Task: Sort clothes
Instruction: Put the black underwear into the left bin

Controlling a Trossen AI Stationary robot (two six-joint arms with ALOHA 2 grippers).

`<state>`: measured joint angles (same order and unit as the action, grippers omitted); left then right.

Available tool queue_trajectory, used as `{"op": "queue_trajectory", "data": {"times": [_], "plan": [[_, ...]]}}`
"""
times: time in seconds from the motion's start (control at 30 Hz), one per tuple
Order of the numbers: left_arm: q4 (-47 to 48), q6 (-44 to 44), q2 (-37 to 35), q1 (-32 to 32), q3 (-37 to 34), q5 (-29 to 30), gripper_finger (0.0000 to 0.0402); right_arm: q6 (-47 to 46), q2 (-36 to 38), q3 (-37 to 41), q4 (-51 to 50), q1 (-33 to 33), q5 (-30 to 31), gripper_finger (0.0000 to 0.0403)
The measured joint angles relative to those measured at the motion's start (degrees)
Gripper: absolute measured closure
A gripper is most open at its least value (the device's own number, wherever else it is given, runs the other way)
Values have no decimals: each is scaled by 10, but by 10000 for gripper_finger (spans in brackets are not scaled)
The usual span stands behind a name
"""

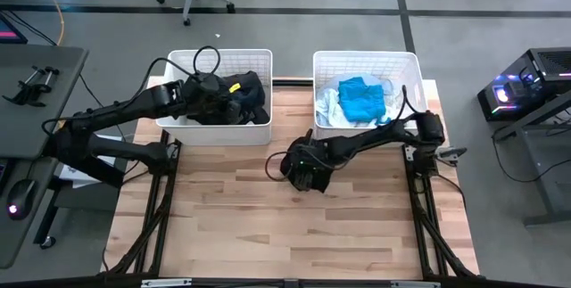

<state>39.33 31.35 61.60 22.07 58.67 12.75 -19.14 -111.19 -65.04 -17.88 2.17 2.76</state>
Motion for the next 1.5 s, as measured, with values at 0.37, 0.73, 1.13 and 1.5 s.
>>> {"op": "queue_trajectory", "data": {"times": [0.37,0.73,1.13,1.5], "plan": [[6,-1,0,0,0,0,296,-39,-21,0,3,27,-16,368],[40,-10,0,0,0,1,296,-35,86,6,-11,29,-33,389],[56,-15,0,0,0,1,296,-14,319,4,-31,40,12,397],[-12,-16,0,0,0,4,296,-2,544,-107,-105,40,182,396]]}}
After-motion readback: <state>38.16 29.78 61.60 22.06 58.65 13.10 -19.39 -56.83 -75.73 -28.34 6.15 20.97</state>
